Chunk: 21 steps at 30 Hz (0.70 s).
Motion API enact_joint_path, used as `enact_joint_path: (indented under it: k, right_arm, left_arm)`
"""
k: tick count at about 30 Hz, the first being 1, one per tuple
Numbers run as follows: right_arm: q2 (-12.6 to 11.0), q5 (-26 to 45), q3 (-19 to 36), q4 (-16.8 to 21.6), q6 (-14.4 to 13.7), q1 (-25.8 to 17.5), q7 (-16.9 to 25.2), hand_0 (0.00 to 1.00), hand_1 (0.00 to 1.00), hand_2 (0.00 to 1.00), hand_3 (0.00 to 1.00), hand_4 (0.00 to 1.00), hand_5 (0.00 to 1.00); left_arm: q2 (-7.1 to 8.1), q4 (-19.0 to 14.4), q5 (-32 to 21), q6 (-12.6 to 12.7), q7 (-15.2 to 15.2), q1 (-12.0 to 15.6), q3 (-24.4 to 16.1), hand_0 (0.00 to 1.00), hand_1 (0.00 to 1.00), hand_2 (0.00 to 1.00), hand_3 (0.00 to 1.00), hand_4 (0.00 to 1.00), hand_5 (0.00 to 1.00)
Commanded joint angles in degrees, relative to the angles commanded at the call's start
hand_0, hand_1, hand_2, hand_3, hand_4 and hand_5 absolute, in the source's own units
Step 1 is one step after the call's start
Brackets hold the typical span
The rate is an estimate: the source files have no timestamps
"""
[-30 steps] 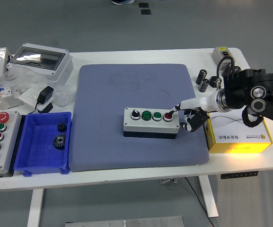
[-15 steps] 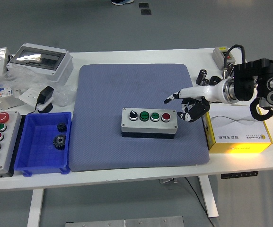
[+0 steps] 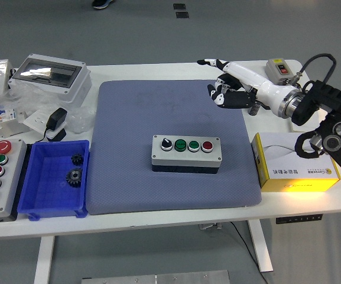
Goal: Pick up the button,place it on the desk,press the button,press the button
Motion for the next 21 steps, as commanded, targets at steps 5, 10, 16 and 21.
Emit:
enact_joint_path:
  k: [5,10,16,21]
  right_arm:
    - [5.8,6.3,7.3,-2.0,-9.7,-8.3,9.3,0.082,0.222,0.525,0.913,0.528,0.259]
    - [7.9,12.5,11.0,-3.0,-17.5,-15.1,17.8,0.318,0.43,0.593,0.801,0.577,0.302]
    - [8.2,17.4,10.7,-4.5,-21.5,-18.3,24.3,0.614,0.683,0.724,0.778,0.614,0.316]
    - [8.3,19.2,10.2,-5.3,-21.7,-18.4,25.5,0.614,0.683,0.724,0.778,0.614,0.316]
  left_arm:
    - [-0.06,0.1,0.2,-0.2,-0.2,-0.1,0.1,0.638,0.543,0.621,0.581,0.623,0.104]
    - [0.34,0.3,0.8,-0.5,-0.4,-0.4,-0.1,0.637,0.543,0.621,0.581,0.623,0.104]
    - [0.76,0.2,2.2,-0.6,-0.2,-0.9,-0.9,0.637,0.542,0.621,0.582,0.624,0.104]
    - [1.24,0.0,3.1,-0.6,0.3,-0.9,-1.6,0.637,0.542,0.621,0.582,0.624,0.104]
